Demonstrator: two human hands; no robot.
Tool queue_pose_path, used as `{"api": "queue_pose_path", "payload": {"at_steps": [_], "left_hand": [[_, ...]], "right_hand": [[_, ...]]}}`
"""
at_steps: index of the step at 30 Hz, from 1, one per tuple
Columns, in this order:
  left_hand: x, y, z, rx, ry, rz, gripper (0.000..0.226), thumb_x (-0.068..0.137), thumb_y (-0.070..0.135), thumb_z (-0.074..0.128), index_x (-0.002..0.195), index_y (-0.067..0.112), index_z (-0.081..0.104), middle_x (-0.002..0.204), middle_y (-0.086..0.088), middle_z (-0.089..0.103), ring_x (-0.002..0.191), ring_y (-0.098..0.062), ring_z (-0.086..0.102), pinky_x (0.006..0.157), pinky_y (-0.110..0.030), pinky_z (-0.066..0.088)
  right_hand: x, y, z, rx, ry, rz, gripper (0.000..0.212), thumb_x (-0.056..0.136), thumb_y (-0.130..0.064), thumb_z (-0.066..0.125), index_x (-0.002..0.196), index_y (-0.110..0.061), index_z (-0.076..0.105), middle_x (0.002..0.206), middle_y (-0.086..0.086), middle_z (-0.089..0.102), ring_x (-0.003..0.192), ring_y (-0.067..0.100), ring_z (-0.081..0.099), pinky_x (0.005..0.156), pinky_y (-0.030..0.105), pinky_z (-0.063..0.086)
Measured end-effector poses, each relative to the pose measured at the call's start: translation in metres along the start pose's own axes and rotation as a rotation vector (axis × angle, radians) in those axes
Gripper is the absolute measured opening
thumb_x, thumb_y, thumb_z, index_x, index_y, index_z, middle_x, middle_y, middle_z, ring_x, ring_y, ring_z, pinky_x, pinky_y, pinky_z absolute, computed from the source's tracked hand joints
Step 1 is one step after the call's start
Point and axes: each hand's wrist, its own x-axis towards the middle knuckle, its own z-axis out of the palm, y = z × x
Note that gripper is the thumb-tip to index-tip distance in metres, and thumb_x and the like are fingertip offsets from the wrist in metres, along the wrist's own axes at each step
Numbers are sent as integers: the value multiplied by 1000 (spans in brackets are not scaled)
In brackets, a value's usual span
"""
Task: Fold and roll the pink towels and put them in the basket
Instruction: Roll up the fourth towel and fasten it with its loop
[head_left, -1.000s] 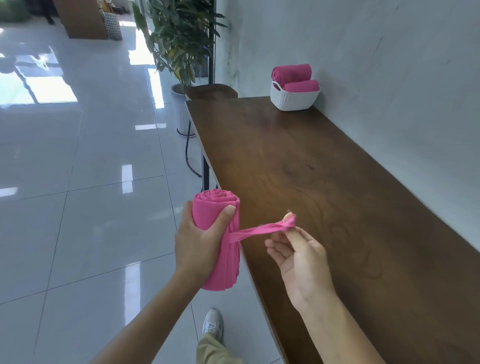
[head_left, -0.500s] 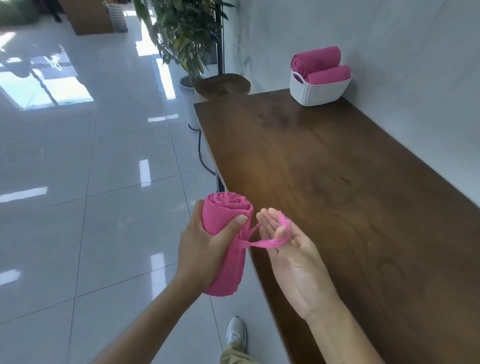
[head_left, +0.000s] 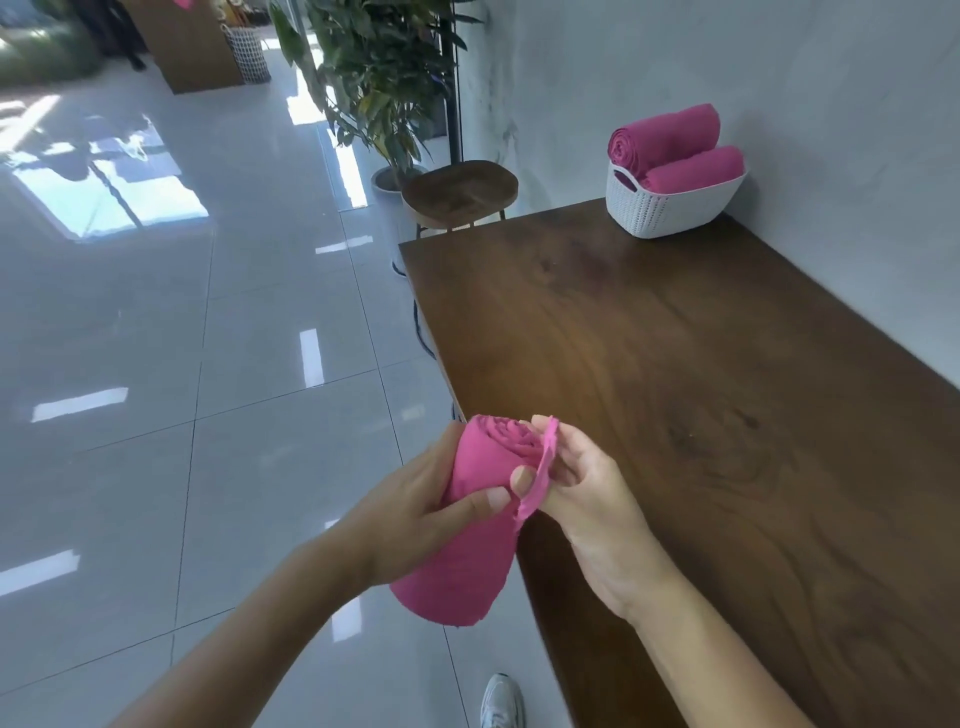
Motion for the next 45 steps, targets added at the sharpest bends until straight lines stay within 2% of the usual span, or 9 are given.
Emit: {"api": "queue_pose_path", "payload": {"at_steps": [5,8,14,22,26,29,34,38,45], "left_hand": [[18,0,-30,283,-106,113,51,90,75,47,128,41,40,114,20,55,98,-5,59,83,-23,52],[27,-12,-48,257,-144,150,58,87,80,44,132,43,38,119,19,53,103,-6,59,88,-31,53],[32,-43,-95,84,-130,134,70,70,81,66,130,52,43,118,26,59,102,-1,62,84,-28,58],[25,-100,-184,146,-230,131,70,68,66,83,128,48,51,113,19,66,99,-7,67,82,-29,61],[27,-105,-227,459,-312,264,61,75,61,80,128,46,52,108,25,62,95,0,59,76,-12,48],[31,-103,-249,605,-328,364,59,77,63,76,127,46,50,108,23,61,95,0,56,76,-14,44],[41,-115,-265,610,-316,387,67,73,68,76,128,42,49,115,18,64,99,-6,59,83,-25,55],[56,-123,-268,543,-302,389,70,73,68,77,131,41,48,116,18,62,100,-6,60,82,-19,54],[103,-126,-268,491,-223,374,73,71,73,74,132,44,46,116,20,60,97,-6,60,76,-18,54]], "right_hand": [[17,-9,13,-43,5,32,85,66,-57,87,137,-26,51,117,-9,71,115,11,67,96,36,57],[27,-13,25,-24,76,47,90,69,-61,84,143,-26,48,124,-6,68,117,12,66,98,38,56],[47,-28,58,129,179,42,49,92,-44,65,134,-21,56,118,3,72,110,20,70,92,39,59],[78,-30,136,108,286,-6,55,86,-55,67,138,-55,48,141,-8,56,127,17,60,102,44,54],[97,-35,168,-19,202,21,64,79,-44,82,136,-44,52,127,3,61,112,20,67,94,48,58],[107,-45,181,-160,179,40,65,75,-40,89,132,-38,57,126,10,60,108,32,68,89,55,58],[116,-62,188,-249,118,110,46,79,-27,87,120,-24,65,115,11,68,100,33,71,83,43,61],[124,-67,186,-290,186,115,36,84,-21,74,116,-25,58,116,7,60,90,16,65,72,28,54],[160,-66,155,-301,292,32,39,92,-20,71,125,-33,57,119,-4,64,105,12,67,79,26,57]]}}
